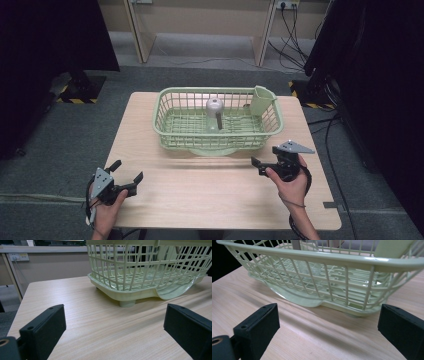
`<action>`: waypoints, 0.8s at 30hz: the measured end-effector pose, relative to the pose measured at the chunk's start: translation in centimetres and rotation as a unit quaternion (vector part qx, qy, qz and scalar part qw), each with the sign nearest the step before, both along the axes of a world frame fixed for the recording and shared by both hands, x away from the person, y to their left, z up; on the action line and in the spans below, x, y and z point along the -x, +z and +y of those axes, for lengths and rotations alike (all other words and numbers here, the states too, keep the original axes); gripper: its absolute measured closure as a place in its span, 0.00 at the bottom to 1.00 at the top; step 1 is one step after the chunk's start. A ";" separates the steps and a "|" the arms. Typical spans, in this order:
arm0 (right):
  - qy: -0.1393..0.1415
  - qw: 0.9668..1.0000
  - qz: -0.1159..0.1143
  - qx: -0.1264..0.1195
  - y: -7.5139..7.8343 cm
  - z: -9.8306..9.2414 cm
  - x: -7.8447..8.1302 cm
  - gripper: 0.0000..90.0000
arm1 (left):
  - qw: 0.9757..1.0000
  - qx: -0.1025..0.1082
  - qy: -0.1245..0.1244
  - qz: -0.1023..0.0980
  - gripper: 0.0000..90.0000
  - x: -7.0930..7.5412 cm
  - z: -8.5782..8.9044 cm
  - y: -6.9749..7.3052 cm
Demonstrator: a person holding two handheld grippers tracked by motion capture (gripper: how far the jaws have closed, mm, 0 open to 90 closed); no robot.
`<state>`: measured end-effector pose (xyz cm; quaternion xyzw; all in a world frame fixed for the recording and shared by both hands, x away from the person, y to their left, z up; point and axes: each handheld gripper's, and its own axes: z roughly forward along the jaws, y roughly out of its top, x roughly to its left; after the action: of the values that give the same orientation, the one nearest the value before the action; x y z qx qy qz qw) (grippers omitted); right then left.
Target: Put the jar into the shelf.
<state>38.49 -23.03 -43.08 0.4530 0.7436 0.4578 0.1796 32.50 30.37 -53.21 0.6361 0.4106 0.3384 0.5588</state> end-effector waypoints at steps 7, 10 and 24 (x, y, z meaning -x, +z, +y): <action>-0.015 1.000 0.005 -0.006 -0.8 -1.3 0.5 0.05 | 1.000 0.000 0.000 0.000 0.04 0.0 0.0 0.0; -0.022 1.000 0.005 -0.006 -1.0 -2.0 0.7 0.05 | 1.000 -0.002 0.000 0.001 0.04 0.0 0.0 0.0; -0.058 0.998 0.004 -0.016 -2.4 -4.9 1.4 0.05 | 1.000 -0.001 0.001 0.001 0.04 0.0 0.0 0.0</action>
<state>37.09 -27.92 -45.46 0.4999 0.7094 0.4569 0.1951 32.51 30.40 -53.21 0.6368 0.4114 0.3387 0.5573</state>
